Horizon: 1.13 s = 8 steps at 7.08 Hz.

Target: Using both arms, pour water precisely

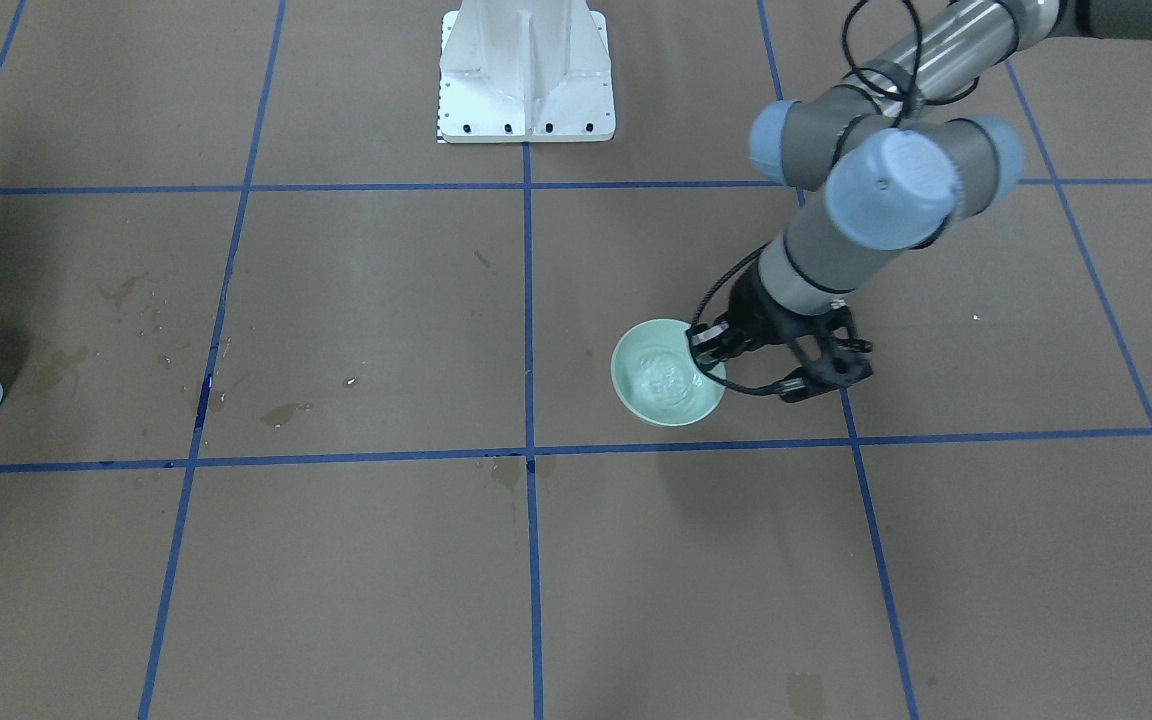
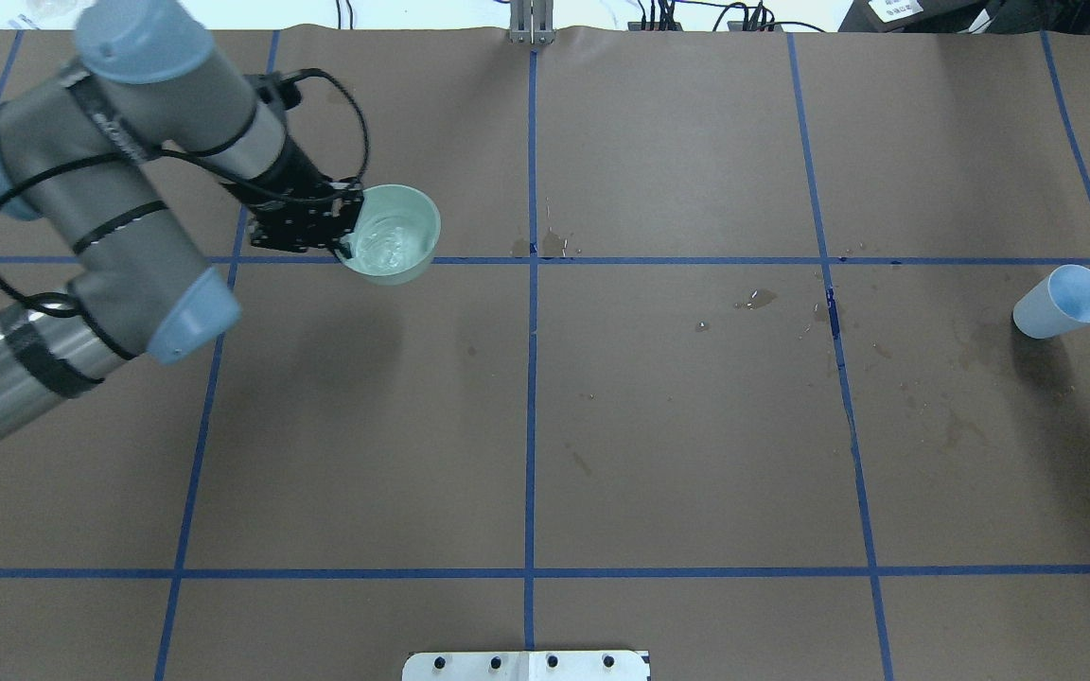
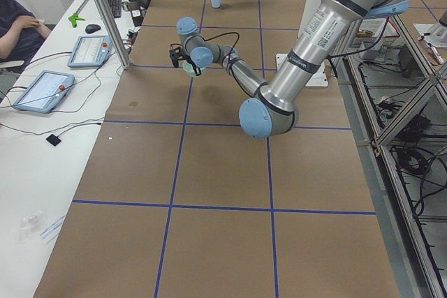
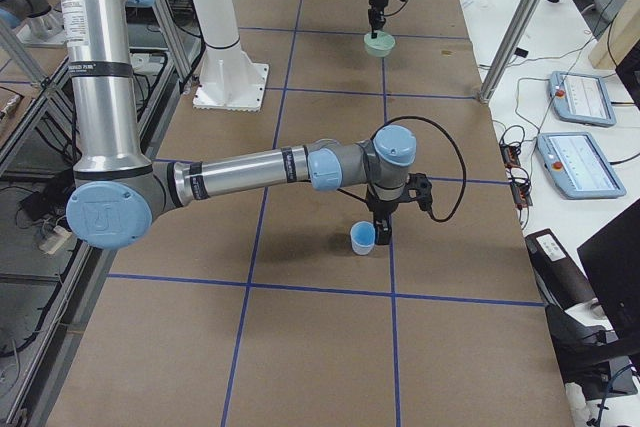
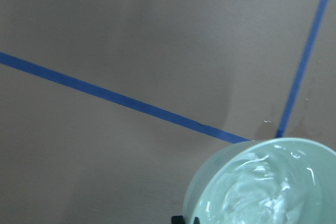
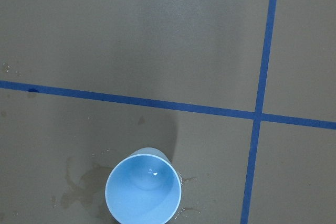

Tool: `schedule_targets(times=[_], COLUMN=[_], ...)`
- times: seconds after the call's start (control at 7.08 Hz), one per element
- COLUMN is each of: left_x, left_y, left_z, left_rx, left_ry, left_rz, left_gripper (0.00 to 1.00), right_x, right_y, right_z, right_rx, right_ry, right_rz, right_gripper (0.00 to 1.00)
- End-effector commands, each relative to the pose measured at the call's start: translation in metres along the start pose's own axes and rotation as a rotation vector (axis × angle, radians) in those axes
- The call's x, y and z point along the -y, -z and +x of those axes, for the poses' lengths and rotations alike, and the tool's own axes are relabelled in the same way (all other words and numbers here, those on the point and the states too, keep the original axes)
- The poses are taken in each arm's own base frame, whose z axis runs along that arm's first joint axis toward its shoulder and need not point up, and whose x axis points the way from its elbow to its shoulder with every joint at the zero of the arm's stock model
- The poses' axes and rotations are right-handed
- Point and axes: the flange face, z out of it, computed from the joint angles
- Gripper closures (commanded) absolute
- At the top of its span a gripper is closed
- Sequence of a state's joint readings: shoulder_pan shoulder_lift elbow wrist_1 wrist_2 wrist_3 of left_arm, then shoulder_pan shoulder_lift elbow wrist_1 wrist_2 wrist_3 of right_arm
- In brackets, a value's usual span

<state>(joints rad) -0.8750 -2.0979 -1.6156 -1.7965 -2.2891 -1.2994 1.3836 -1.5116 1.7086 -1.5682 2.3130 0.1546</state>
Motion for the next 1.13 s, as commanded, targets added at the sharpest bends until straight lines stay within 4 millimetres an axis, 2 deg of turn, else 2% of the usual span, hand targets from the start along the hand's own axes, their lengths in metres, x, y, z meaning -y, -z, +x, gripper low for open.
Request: schedule_targets(times=[0.0,0.14,0.28,0.42,0.57,0.71,0.99], left_x=[-0.001,-0.001,-0.01,-0.02,-0.023,-0.024,-0.024], left_y=[0.035,0.043,0.039,0.029,0.017,0.009,0.004], left_z=[-0.167,-0.219,-0.271,-0.328,-0.367,-0.393,-0.414], left_rx=[0.058,0.091,0.104,0.094,0.095,0.094,0.109], left_ry=[-0.129,-0.15,-0.17,-0.18,-0.18,-0.181,-0.161], left_rz=[0.004,0.008,0.008,0.022,0.023,0.024,0.021], left_gripper=[1.0,1.0,1.0,1.0,1.0,1.0,1.0], right_x=[-0.004,-0.005,-0.005,-0.007,-0.009,-0.01,-0.009], right_y=[-0.003,-0.003,-0.003,-0.004,-0.007,-0.007,-0.012], right_z=[0.003,0.003,0.003,0.005,0.007,0.008,0.012], right_rx=[0.004,0.004,0.004,0.004,0.003,0.003,0.0], right_ry=[-0.001,-0.001,-0.002,-0.004,-0.015,-0.015,-0.016], right_rz=[-0.003,-0.004,-0.004,-0.006,-0.012,-0.013,-0.022], right_gripper=[0.01,0.01,0.01,0.01,0.01,0.01,0.01])
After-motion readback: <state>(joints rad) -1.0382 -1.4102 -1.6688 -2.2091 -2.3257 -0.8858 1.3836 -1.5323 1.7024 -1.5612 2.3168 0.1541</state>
